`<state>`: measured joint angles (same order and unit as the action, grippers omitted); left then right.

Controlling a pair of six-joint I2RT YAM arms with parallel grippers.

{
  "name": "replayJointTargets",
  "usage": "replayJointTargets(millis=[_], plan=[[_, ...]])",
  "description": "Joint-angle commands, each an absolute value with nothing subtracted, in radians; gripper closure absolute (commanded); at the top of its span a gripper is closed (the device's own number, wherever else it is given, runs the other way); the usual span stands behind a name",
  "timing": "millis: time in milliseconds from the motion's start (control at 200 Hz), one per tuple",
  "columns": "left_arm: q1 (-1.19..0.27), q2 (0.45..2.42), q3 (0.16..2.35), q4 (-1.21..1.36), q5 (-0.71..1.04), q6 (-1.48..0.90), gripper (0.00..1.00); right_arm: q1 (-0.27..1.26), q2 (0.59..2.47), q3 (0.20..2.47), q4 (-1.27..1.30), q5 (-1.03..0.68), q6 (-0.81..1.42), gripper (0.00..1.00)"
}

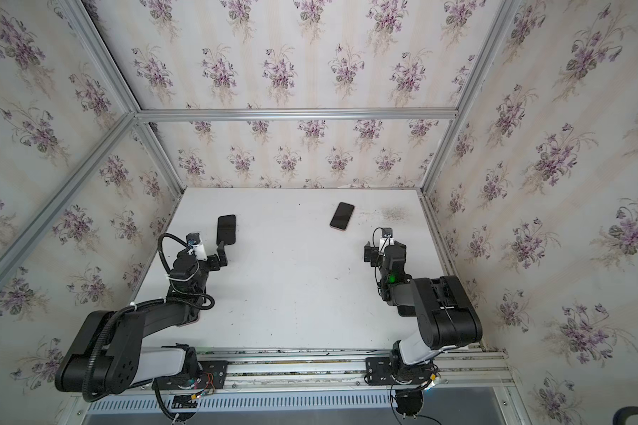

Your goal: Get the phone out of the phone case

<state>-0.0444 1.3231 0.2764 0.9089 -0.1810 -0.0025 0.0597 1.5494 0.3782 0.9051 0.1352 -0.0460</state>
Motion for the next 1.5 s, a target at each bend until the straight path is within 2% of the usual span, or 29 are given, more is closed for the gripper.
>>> replayJointTargets(millis=[0, 1274, 1349, 1434, 1499], plan=[[-0.043, 1.321, 0.275, 0.945, -0.183, -0.002, 0.00, 0.060, 1.546, 0.384, 0.920, 0.124, -0.057, 0.00], [-0.043, 1.308, 0.280, 0.948, -0.179, 0.004, 0.00, 0.057, 1.533, 0.395, 0.879, 0.119, -0.054, 0.00], [-0.052, 1.211, 0.353, 0.737, -0.153, 0.026, 0.00, 0.087, 1.453, 0.439, 0.742, 0.177, -0.070, 0.00], [-0.061, 1.108, 0.475, 0.468, -0.179, -0.009, 0.00, 0.140, 1.353, 0.578, 0.396, 0.287, -0.049, 0.00], [-0.062, 1.068, 0.584, 0.281, -0.175, -0.092, 0.00, 0.156, 1.292, 0.699, 0.106, 0.300, 0.039, 0.00]])
